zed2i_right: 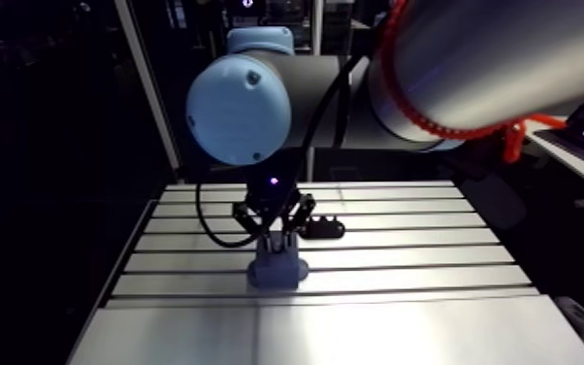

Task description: Pick up the M10 bolt and insert it into the hex recess until seated.

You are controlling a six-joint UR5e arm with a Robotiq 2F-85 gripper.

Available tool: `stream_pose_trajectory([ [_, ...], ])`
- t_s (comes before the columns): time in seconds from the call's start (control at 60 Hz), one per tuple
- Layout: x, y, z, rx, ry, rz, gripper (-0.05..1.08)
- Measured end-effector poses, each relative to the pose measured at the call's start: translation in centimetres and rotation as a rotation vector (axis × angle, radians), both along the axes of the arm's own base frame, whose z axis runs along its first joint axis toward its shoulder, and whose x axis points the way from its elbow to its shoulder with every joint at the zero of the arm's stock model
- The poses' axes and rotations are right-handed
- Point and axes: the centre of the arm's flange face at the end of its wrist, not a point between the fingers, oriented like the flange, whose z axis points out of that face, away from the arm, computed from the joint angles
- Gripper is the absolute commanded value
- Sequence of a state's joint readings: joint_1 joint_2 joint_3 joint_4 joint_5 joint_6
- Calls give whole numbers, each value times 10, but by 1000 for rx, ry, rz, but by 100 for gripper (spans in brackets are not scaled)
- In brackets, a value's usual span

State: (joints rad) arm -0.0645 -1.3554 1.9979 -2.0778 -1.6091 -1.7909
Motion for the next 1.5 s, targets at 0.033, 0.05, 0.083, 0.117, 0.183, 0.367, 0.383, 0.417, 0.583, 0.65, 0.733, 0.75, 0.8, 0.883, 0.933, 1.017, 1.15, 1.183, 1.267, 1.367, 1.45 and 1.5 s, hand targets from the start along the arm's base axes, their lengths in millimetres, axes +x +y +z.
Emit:
stream_pose_trajectory([
  [0.033, 0, 0, 0, 0, 0, 0, 67],
  [0.05, 0, 0, 0, 0, 0, 0, 68],
  [0.083, 0, 0, 0, 0, 0, 0, 68],
  [0.117, 0, 0, 0, 0, 0, 1, 68],
  [0.183, 1, -1, 0, -1, -1, 1, 69],
  [0.367, 1, -1, 0, -1, -1, 3, 71],
  [0.383, 1, -1, 0, -1, -1, 3, 71],
  [0.417, 1, -1, 0, -1, -1, 3, 71],
  [0.583, 1, -2, -1, -1, -2, 4, 72],
  [0.65, 1, -1, 0, -1, -1, 3, 72],
  [0.733, 1, -1, 0, -1, -1, 3, 72],
  [0.75, 1, 0, 0, -1, -1, 3, 72],
  [0.8, 1, 0, 0, -1, -1, 3, 72],
  [0.883, 0, 1, 0, -2, -1, 6, 72],
  [0.933, 0, 1, 0, -2, 0, 8, 72],
  [1.017, 0, 2, 1, -3, 1, 13, 72],
  [1.15, -1, 3, 2, -5, 3, 21, 73],
  [1.183, -2, 3, 2, -6, 3, 24, 73],
  [1.267, -2, 3, 2, -8, 4, 34, 73],
  [1.367, -2, 3, 3, -9, 4, 44, 73],
  [1.45, -3, 3, 3, -11, 4, 54, 73],
  [1.5, -3, 3, 3, -12, 3, 61, 73],
])
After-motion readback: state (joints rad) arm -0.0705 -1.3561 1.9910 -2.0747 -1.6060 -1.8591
